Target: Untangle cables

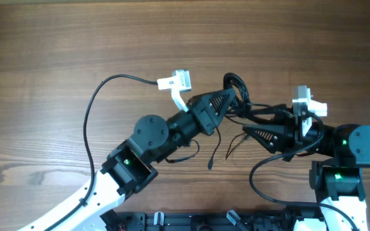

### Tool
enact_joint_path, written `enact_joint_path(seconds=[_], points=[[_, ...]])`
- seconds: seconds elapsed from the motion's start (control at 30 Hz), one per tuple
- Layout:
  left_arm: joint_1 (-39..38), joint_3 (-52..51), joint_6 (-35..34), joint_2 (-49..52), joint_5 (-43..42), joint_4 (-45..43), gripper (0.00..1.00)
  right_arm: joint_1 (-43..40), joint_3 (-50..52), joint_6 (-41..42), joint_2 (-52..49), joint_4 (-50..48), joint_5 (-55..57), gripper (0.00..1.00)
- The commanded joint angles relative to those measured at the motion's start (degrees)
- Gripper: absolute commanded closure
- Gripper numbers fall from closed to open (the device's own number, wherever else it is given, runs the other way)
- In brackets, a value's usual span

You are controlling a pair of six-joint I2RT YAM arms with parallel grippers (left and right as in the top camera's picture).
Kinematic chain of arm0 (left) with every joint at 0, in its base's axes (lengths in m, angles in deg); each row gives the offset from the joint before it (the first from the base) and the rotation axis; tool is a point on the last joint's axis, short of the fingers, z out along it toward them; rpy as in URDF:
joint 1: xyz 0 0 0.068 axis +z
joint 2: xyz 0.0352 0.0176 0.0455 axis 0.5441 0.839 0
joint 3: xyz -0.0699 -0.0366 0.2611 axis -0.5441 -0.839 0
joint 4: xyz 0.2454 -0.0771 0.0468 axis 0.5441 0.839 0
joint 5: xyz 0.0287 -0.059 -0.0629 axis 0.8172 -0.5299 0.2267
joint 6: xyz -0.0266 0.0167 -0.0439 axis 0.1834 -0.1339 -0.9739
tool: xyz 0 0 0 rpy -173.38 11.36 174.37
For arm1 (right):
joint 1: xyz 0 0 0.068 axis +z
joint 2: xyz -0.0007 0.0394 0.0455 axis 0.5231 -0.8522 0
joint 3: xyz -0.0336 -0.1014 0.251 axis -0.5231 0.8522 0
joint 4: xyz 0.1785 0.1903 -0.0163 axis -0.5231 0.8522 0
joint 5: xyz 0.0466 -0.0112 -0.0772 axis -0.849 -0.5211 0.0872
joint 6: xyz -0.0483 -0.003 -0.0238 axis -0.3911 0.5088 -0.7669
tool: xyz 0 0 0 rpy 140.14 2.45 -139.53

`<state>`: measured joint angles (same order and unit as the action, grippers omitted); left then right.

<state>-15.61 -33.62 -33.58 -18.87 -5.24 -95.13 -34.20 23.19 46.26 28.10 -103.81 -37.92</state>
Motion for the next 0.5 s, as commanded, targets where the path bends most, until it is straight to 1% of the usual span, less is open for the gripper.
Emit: enact_joint_path(seconds=[0.0, 0.03, 0.1, 0.13, 0.17, 0.2, 0.27, 0.3, 0.33, 0.37, 0.4, 0.43, 0.47], points=[[-0.81, 0.57, -0.15, 0.00, -0.61, -0.61, 0.96, 0.24, -0.92, 0.00, 0.11, -0.31, -0.94, 0.91], [-0.83, 0.57, -0.17, 0.00, -0.61, -0.68, 0.96, 0.24, -0.92, 0.04, 0.11, -0.28, -0.96, 0.96], [-0.83, 0.57, -0.17, 0.00, -0.66, -0.81, 0.96, 0.24, -0.92, 0.02, 0.11, -0.28, -0.94, 0.95], [-0.83, 0.57, -0.20, 0.00, -0.70, -0.81, 0.96, 0.24, -0.92, -0.02, 0.11, -0.31, -0.94, 0.77], [-0.83, 0.57, -0.20, 0.00, -1.07, -0.83, 0.96, 0.24, -0.92, -0.04, 0.11, -0.31, -0.94, 0.75], [-0.83, 0.57, -0.20, 0.00, -1.09, -0.83, 0.96, 0.24, -0.92, 0.00, 0.11, -0.31, -0.94, 0.82], [-0.83, 0.57, -0.87, 0.00, -1.38, -0.81, 0.96, 0.24, -0.92, -0.02, 0.11, -0.31, -0.92, 0.83], [-0.83, 0.57, -1.79, 0.00, -1.92, -0.81, 0.96, 0.24, -0.92, 0.02, 0.11, -0.31, -0.94, 0.81], [-0.83, 0.57, -1.86, 0.00, -2.10, -0.83, 0.96, 0.24, -0.92, 0.00, 0.11, -0.31, -0.92, 0.70], [-0.83, 0.57, -1.86, 0.00, -2.12, -0.83, 0.96, 0.24, -0.92, 0.02, 0.11, -0.31, -0.92, 0.69], [-0.83, 0.57, -1.86, 0.00, -2.14, -0.81, 0.96, 0.24, -0.92, 0.02, 0.11, -0.35, -0.92, 0.69], [-0.83, 0.57, -1.86, 0.00, -2.16, -0.81, 0.96, 0.24, -0.92, 0.02, 0.11, -0.72, -0.94, 0.87], [-0.83, 0.57, -1.86, 0.00, -2.16, -0.81, 0.96, 0.24, -0.92, 0.02, 0.11, -0.74, -0.85, 0.96]])
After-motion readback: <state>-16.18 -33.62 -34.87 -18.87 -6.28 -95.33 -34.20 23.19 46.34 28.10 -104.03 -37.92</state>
